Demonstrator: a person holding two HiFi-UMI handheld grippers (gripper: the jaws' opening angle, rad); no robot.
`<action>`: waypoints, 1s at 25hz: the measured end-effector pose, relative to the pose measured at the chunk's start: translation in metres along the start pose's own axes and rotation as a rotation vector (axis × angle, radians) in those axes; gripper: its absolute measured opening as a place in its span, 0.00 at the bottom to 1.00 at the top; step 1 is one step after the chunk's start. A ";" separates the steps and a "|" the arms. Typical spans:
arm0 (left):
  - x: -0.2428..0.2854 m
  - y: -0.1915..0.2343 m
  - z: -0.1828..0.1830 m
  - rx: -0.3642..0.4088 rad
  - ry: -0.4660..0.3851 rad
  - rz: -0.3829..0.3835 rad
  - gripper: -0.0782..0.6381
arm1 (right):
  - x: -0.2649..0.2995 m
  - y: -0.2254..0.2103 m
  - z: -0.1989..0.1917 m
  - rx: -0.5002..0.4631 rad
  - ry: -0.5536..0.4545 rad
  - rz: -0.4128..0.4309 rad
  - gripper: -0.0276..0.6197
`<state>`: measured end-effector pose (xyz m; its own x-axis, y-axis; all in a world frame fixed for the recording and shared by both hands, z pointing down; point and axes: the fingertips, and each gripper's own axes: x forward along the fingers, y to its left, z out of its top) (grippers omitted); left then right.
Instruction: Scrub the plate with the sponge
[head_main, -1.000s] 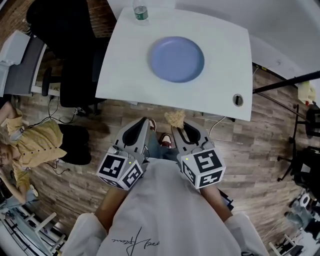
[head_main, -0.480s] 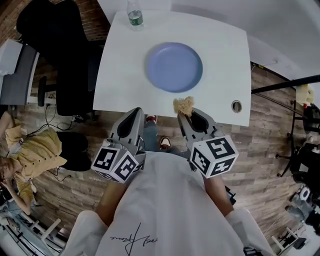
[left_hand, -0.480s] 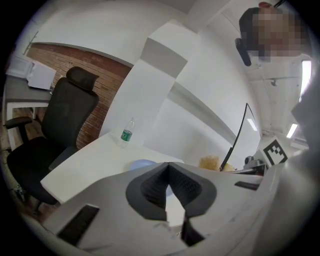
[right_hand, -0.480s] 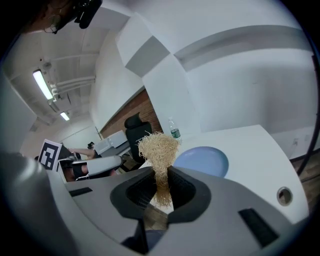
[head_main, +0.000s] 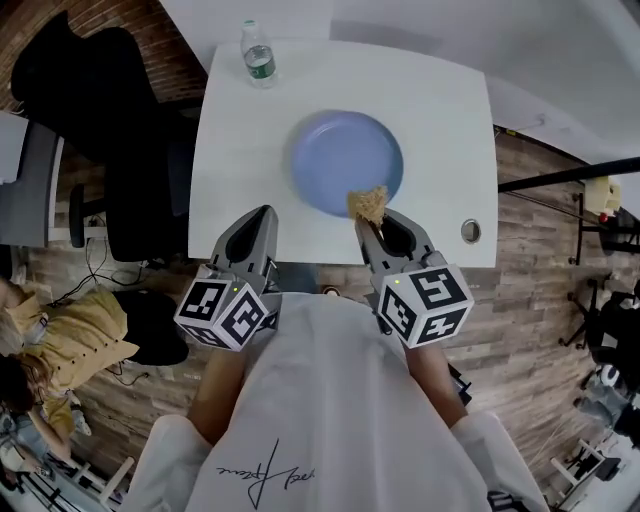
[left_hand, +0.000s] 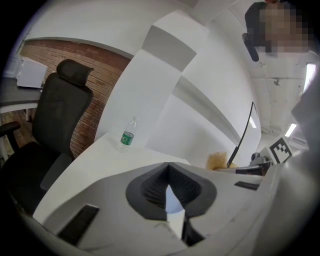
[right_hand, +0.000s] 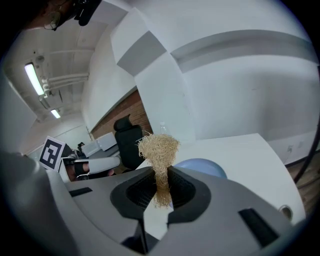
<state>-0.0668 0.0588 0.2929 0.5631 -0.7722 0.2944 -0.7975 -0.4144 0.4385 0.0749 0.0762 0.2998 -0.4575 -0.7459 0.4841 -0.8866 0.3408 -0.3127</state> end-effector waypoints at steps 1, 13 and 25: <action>0.005 0.003 0.002 -0.008 0.010 -0.017 0.10 | 0.005 -0.002 0.003 0.002 -0.006 -0.018 0.11; 0.072 0.038 0.017 0.017 0.140 -0.167 0.10 | 0.054 -0.026 0.012 0.077 0.012 -0.174 0.11; 0.115 0.072 -0.025 0.034 0.270 -0.176 0.10 | 0.067 -0.070 -0.008 0.145 0.051 -0.343 0.11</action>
<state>-0.0537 -0.0478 0.3794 0.7265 -0.5336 0.4330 -0.6870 -0.5495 0.4755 0.1058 0.0066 0.3604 -0.1420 -0.7717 0.6200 -0.9718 -0.0106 -0.2358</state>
